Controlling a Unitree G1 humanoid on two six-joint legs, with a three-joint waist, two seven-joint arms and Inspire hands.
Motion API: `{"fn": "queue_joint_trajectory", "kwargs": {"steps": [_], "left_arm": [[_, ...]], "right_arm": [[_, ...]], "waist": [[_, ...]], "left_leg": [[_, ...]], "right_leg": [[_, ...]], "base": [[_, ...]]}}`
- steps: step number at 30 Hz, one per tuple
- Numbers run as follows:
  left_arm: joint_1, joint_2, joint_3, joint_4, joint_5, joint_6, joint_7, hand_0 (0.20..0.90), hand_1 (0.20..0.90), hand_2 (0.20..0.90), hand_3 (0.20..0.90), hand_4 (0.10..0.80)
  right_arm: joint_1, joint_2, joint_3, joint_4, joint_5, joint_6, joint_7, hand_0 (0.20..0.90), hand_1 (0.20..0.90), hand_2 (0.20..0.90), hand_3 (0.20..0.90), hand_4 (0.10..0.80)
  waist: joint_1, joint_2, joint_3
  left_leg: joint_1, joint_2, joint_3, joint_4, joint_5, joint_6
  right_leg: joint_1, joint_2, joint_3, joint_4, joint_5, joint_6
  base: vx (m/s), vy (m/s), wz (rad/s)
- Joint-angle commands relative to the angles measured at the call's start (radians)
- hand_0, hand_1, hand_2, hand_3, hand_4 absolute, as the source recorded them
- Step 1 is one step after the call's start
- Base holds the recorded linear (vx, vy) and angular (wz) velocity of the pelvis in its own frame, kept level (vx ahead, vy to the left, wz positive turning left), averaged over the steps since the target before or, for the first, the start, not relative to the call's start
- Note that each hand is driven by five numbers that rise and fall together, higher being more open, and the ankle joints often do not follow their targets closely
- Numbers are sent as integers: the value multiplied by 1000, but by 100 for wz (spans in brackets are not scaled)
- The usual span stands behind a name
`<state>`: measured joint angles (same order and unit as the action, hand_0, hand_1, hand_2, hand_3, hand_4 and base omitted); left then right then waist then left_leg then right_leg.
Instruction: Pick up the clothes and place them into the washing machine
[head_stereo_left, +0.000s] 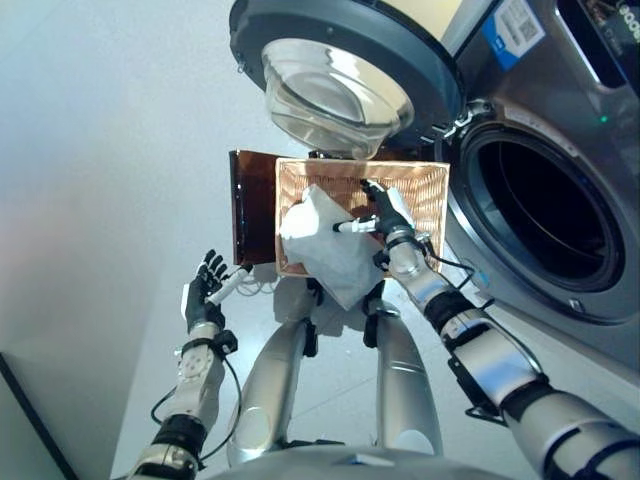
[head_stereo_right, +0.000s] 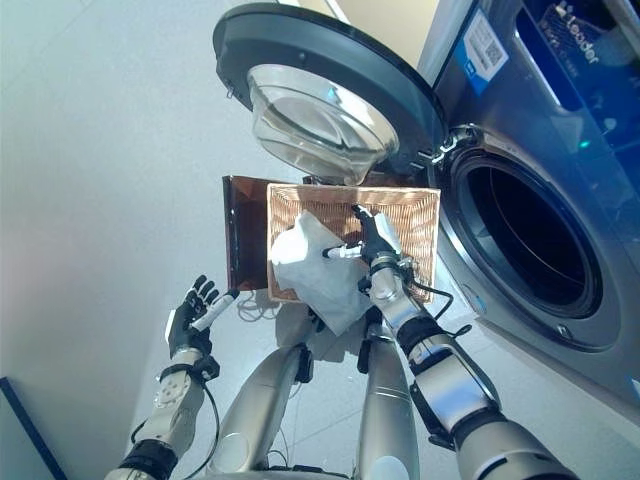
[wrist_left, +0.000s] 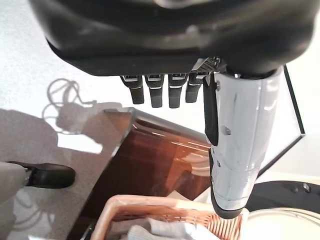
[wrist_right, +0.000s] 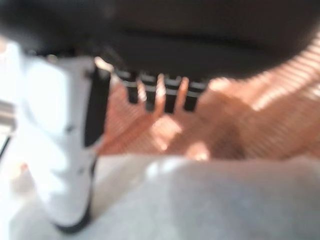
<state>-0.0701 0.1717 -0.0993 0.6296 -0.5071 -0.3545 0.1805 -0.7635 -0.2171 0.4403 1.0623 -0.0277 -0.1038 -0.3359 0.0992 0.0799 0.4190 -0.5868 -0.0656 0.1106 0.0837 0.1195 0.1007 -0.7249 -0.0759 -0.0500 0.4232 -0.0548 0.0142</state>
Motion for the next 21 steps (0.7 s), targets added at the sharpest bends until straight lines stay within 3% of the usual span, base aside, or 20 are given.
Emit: {"fn": "queue_joint_trajectory", "kwargs": {"steps": [1, 21], "left_arm": [[50, 58, 6, -74, 27, -37, 47, 900, 900, 900, 900, 800], [33, 53, -17, -73, 36, -33, 93, 900, 900, 900, 900, 800]], "right_arm": [[-7, 77, 61, 18, 8, -19, -30, 900, 900, 900, 900, 800], [24, 168, 120, 139, -34, -4, -54, 900, 900, 900, 900, 800]], "waist": [[16, 4, -55], [9, 7, -23]], "left_leg": [[-93, -15, 22, 69, -49, -68], [-136, -14, 26, 100, -58, -65]], "right_leg": [[-23, -4, -15, -139, 131, 20], [-57, -5, -14, -119, 131, 18]], "base": [[0, 0, 0], [0, 0, 0]]}}
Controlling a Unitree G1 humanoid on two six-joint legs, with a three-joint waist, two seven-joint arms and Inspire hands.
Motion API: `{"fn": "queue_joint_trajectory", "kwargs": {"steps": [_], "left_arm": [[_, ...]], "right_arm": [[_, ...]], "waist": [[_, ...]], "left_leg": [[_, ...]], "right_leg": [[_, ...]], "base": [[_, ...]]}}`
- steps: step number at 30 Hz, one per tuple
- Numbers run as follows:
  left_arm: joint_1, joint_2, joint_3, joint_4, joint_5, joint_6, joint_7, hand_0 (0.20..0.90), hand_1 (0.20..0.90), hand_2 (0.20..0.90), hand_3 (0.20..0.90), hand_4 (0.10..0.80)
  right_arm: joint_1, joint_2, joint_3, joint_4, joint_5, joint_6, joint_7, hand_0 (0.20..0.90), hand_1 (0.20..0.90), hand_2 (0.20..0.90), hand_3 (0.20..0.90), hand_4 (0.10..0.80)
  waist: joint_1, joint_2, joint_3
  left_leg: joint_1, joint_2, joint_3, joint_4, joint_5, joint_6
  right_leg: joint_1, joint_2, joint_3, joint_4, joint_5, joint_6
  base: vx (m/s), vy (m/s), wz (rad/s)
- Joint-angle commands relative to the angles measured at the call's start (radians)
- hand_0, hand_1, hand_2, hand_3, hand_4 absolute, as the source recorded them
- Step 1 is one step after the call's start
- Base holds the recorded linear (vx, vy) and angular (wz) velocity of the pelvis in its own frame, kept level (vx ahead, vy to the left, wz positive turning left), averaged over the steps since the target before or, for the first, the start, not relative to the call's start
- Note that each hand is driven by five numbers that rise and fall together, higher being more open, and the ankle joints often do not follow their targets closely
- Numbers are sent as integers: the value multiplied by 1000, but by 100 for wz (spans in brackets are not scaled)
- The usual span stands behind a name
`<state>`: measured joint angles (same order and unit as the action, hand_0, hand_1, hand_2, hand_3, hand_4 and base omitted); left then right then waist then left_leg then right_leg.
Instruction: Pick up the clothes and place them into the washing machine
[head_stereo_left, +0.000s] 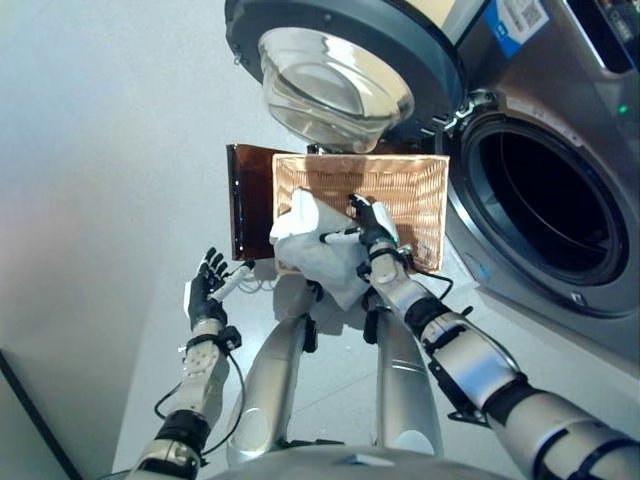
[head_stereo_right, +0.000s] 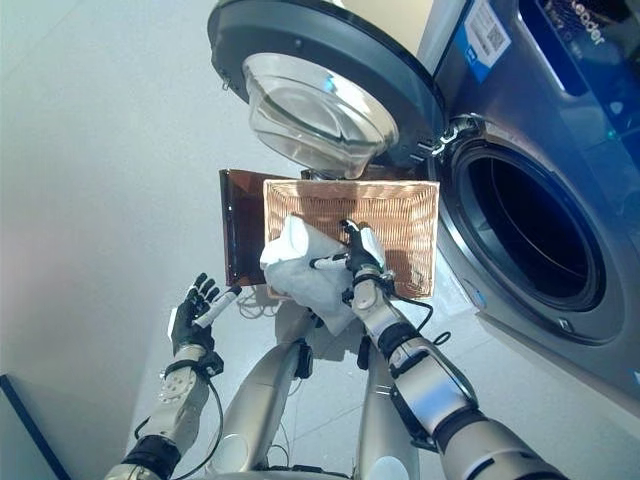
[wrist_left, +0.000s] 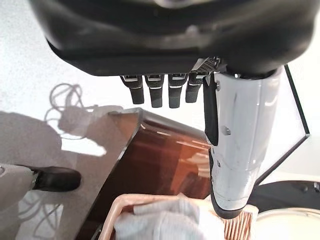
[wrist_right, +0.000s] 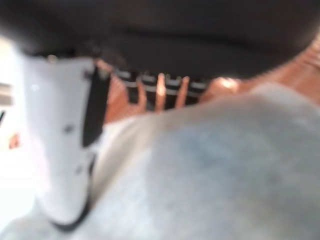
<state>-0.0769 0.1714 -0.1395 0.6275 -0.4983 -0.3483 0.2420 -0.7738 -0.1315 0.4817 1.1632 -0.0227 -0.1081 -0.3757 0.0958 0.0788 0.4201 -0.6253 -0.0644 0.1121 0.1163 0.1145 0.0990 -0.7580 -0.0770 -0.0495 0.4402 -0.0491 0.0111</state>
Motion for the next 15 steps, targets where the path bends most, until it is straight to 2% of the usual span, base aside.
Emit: {"fn": "queue_joint_trajectory", "kwargs": {"steps": [1, 11, 12, 13, 14, 15], "left_arm": [[40, 55, 20, -76, 27, -39, 30, 900, 900, 900, 900, 800], [39, 67, 26, -73, 31, -33, 27, 900, 900, 900, 900, 800], [39, 68, 26, -75, 31, -31, 24, 900, 900, 900, 900, 800], [40, 70, 28, -75, 33, -27, 19, 900, 900, 900, 900, 800], [39, 72, 30, -80, 37, -21, 12, 900, 900, 900, 900, 800], [37, 73, 32, -77, 38, -20, 10, 900, 900, 900, 900, 800]], "right_arm": [[34, 84, 81, 47, -40, 2, -18, 900, 900, 900, 900, 800], [24, 83, 114, 56, -50, 13, 23, 900, 900, 900, 900, 800], [19, 83, 120, 64, -56, 17, 32, 787, 787, 787, 787, 720], [11, 83, 127, 77, -64, 21, 41, 565, 565, 565, 565, 561], [-3, 79, 142, 81, -76, 25, 54, 249, 249, 249, 249, 335], [-10, 80, 146, 88, -84, 27, 62, 200, 200, 200, 200, 300]], "waist": [[13, 10, -20], [12, 5, 4], [12, 5, 6], [14, 6, 7], [16, 4, 11], [17, 3, 12]], "left_leg": [[-102, -17, 25, 71, -54, -63], [-129, -15, 22, 86, -56, -63], [-131, -14, 21, 87, -56, -63], [-133, -14, 20, 89, -56, -63], [-136, -14, 20, 90, -55, -63], [-137, -14, 20, 90, -55, -63]], "right_leg": [[-30, -3, -14, -131, 126, 21], [-54, -5, -14, -121, 130, 19], [-56, -6, -15, -119, 130, 19], [-58, -7, -17, -117, 129, 19], [-61, -8, -17, -116, 130, 19], [-62, -9, -19, -115, 130, 19]], "base": [[0, 0, 0], [0, 0, 0], [-2, -6, 5], [1, -5, 6], [0, -7, 6], [-2, -6, 4]]}}
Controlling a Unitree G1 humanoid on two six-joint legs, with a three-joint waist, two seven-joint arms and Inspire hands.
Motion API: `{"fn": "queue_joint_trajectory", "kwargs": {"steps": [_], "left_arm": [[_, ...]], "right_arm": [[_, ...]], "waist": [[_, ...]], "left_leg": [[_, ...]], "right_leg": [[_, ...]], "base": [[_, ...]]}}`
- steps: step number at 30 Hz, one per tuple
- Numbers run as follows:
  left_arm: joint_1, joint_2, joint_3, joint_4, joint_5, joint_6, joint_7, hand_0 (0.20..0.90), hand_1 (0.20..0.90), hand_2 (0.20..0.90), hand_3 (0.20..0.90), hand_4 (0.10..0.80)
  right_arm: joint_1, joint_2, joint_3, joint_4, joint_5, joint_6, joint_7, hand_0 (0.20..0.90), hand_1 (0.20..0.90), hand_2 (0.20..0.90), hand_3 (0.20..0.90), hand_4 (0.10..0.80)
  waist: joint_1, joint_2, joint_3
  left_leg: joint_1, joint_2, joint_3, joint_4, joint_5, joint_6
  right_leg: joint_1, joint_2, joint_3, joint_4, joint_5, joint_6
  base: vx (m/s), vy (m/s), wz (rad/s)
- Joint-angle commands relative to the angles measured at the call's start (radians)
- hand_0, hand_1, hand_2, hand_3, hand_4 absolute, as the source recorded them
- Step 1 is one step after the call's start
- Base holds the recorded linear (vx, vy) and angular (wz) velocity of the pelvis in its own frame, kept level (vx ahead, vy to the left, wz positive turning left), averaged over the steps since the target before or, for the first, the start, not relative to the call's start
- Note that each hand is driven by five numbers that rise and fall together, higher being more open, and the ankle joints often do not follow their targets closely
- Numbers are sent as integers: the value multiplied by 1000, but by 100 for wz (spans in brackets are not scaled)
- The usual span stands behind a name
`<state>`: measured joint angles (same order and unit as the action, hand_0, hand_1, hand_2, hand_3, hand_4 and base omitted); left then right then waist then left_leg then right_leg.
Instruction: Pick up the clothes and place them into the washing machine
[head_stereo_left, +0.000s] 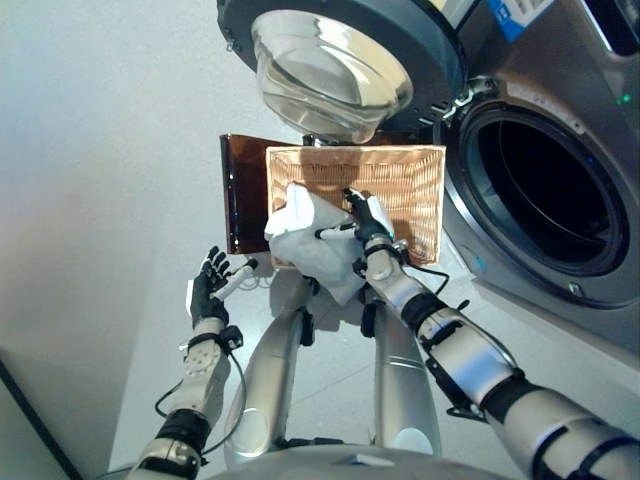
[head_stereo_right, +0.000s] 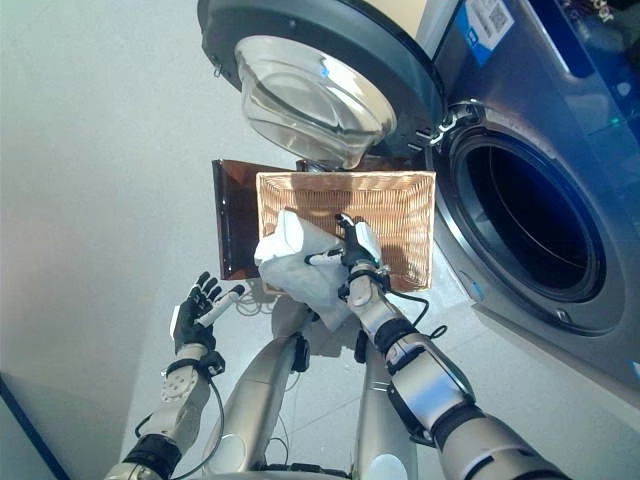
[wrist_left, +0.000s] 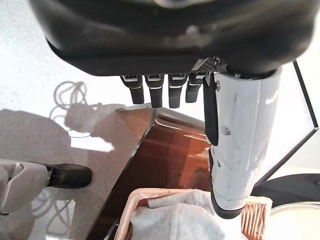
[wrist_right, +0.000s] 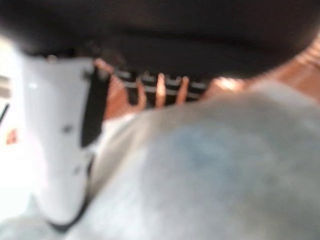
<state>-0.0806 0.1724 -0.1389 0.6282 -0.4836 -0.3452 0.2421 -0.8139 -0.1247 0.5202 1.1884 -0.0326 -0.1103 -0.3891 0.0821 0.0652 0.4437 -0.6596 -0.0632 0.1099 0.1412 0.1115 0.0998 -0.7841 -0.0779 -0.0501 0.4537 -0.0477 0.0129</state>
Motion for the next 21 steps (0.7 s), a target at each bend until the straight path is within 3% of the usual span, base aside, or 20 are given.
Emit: {"fn": "queue_joint_trajectory", "kwargs": {"steps": [1, 21], "left_arm": [[40, 72, 32, -77, 23, -23, 10, 900, 900, 900, 900, 800], [29, 72, 58, -58, 34, -10, 10, 900, 900, 900, 900, 800]], "right_arm": [[30, 73, 107, 63, -74, 29, 75, 200, 200, 200, 200, 300], [14, 71, 98, 76, -85, 32, 90, 200, 200, 200, 200, 300]], "waist": [[31, 17, -11], [29, 11, -20]], "left_leg": [[-103, -15, 22, 65, -52, -64], [-107, -13, 24, 65, -58, -63]], "right_leg": [[-36, -8, -19, -129, 129, 17], [-41, -6, -18, -126, 122, 16]], "base": [[-5, -4, 3], [0, 0, 0]]}}
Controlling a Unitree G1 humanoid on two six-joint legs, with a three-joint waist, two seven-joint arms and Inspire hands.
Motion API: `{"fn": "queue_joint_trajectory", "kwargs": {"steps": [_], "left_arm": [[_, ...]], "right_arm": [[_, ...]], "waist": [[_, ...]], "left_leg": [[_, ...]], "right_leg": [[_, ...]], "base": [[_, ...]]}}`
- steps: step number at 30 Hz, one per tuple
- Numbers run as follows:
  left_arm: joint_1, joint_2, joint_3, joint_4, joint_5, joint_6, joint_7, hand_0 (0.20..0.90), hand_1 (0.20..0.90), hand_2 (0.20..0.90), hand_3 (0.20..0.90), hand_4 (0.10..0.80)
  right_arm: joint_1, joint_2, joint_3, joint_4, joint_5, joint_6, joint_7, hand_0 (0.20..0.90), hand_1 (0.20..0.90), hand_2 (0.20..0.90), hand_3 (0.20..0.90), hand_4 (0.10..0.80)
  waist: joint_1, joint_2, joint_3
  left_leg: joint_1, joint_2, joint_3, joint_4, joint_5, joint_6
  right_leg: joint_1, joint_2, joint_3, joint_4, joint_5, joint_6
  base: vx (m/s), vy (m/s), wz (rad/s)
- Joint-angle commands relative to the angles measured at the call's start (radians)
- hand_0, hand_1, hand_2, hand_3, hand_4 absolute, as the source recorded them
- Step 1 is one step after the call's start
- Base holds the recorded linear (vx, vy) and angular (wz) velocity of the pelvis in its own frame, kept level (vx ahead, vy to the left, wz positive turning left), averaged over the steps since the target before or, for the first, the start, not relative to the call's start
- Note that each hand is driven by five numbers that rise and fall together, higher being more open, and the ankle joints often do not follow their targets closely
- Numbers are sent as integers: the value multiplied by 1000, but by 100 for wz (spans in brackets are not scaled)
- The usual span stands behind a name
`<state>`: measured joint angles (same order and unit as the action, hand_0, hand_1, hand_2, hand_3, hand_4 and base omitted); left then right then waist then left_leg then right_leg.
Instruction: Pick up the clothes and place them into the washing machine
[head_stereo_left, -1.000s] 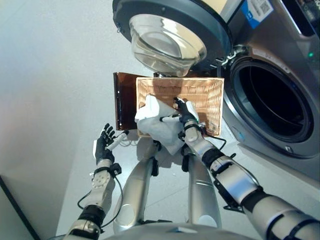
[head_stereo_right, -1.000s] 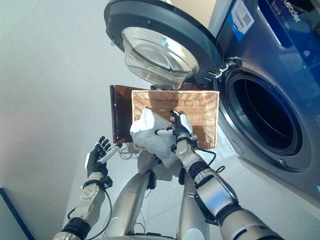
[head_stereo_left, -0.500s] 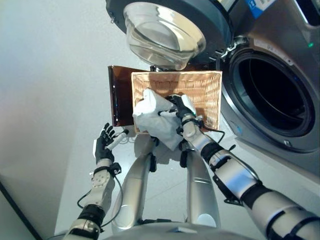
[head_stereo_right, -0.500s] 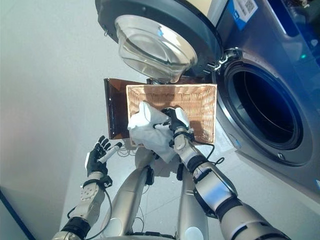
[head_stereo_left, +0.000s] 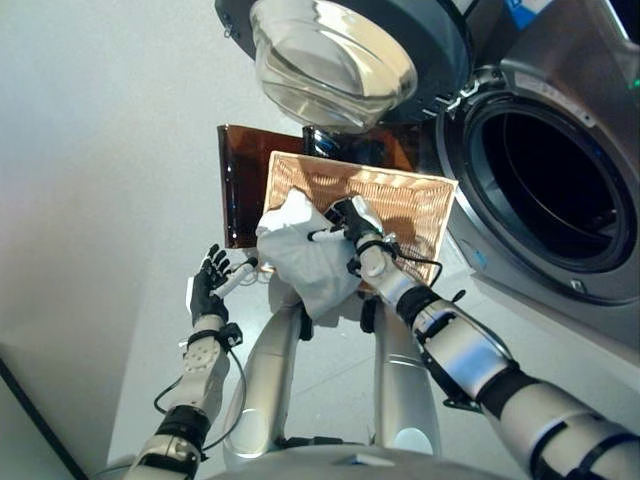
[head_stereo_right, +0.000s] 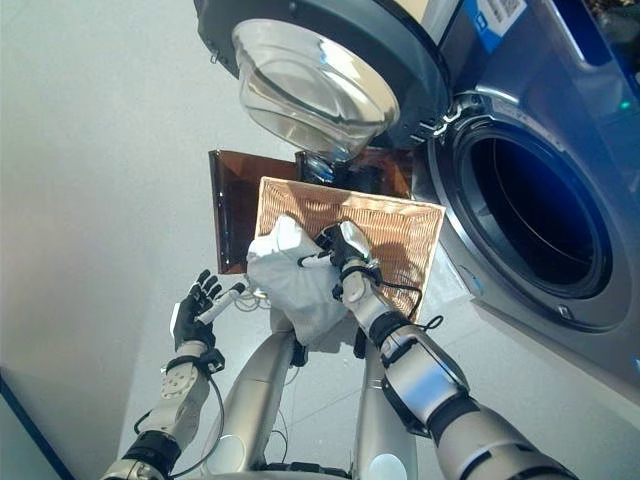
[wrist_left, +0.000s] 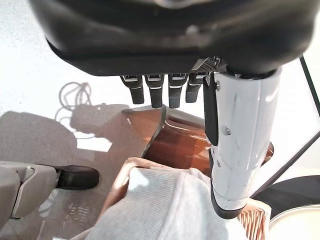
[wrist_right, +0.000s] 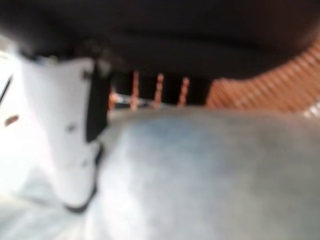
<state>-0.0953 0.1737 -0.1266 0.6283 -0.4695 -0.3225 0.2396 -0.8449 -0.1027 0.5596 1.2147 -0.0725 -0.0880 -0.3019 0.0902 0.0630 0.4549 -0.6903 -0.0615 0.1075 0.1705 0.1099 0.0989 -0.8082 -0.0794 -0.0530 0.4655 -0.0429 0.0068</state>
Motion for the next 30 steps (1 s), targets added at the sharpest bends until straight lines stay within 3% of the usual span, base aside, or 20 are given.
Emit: {"fn": "queue_joint_trajectory", "kwargs": {"steps": [1, 12, 23, 30], "left_arm": [[43, 69, 46, -54, 21, -32, 12, 900, 900, 900, 900, 800], [44, 71, 48, -39, 26, -31, 8, 900, 900, 900, 900, 800], [39, 62, 49, -11, 6, -56, 25, 900, 900, 900, 900, 800], [52, 59, 58, -3, 0, -63, 17, 900, 900, 900, 900, 800]], "right_arm": [[46, 45, 54, 49, -45, 9, 2, 200, 200, 200, 200, 300], [50, -7, 15, 30, -48, 12, -12, 200, 200, 200, 200, 300], [177, -95, -140, -303, 159, -87, -58, 200, 200, 200, 200, 300], [180, -170, -198, -369, 154, -95, -71, 200, 200, 200, 200, 300]], "waist": [[20, 13, -31], [17, 11, -43], [-9, -9, -74], [-7, -9, -102]], "left_leg": [[-75, -15, 27, 35, -56, -62], [-65, -14, 26, 31, -59, -61], [-40, -9, 29, 27, -68, -59], [-28, -10, 22, 27, -73, -57]], "right_leg": [[-17, -5, -14, -137, 116, 23], [-8, -3, -13, -136, 112, 24], [12, 0, -13, -131, 98, 25], [27, 1, -13, -132, 91, 24]], "base": [[0, 0, 0], [0, 0, 0], [0, 0, 0], [0, 0, 0]]}}
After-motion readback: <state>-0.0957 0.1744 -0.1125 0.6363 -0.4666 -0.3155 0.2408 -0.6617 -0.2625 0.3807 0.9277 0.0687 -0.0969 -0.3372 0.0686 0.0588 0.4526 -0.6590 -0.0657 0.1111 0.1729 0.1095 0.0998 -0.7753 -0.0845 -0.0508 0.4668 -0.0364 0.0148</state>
